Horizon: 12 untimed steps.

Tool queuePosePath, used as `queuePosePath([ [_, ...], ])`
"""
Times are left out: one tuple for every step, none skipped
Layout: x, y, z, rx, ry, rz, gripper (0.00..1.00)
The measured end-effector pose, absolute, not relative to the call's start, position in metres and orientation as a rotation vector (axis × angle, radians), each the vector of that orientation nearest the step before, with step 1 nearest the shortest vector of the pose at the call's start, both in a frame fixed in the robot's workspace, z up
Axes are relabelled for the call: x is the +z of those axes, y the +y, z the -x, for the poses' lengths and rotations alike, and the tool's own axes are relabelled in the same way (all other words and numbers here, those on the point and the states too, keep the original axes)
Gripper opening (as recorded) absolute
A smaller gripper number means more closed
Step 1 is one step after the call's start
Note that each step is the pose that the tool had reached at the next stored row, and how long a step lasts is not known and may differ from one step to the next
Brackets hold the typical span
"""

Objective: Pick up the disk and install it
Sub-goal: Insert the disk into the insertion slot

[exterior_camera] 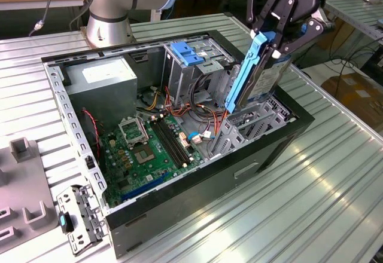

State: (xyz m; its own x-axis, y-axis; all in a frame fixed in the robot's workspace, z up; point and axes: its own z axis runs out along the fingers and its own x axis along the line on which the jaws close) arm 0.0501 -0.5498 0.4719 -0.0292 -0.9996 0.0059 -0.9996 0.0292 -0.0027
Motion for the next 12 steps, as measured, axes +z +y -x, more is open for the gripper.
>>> queuePosePath([
  [0.471, -0.550, -0.052, 0.010, -2.252, -2.187, 0.37],
  [0.470, -0.550, -0.053, 0.010, -2.251, -2.187, 0.37],
  [0.468, -0.550, -0.056, 0.011, -2.250, -2.188, 0.37],
  [0.467, -0.550, -0.057, 0.012, -2.249, -2.188, 0.37],
  [0.466, -0.550, -0.058, 0.012, -2.249, -2.188, 0.37],
  [0.463, -0.550, -0.058, 0.014, -2.248, -2.188, 0.37],
  [0.461, -0.550, -0.058, 0.015, -2.246, -2.189, 0.37],
  [0.459, -0.551, -0.059, 0.016, -2.244, -2.189, 0.37],
  [0.458, -0.551, -0.059, 0.016, -2.244, -2.189, 0.37],
  [0.457, -0.552, -0.059, 0.016, -2.244, -2.189, 0.37],
  [0.457, -0.552, -0.059, 0.016, -2.244, -2.189, 0.37],
  [0.456, -0.552, -0.060, 0.016, -2.244, -2.189, 0.37],
])
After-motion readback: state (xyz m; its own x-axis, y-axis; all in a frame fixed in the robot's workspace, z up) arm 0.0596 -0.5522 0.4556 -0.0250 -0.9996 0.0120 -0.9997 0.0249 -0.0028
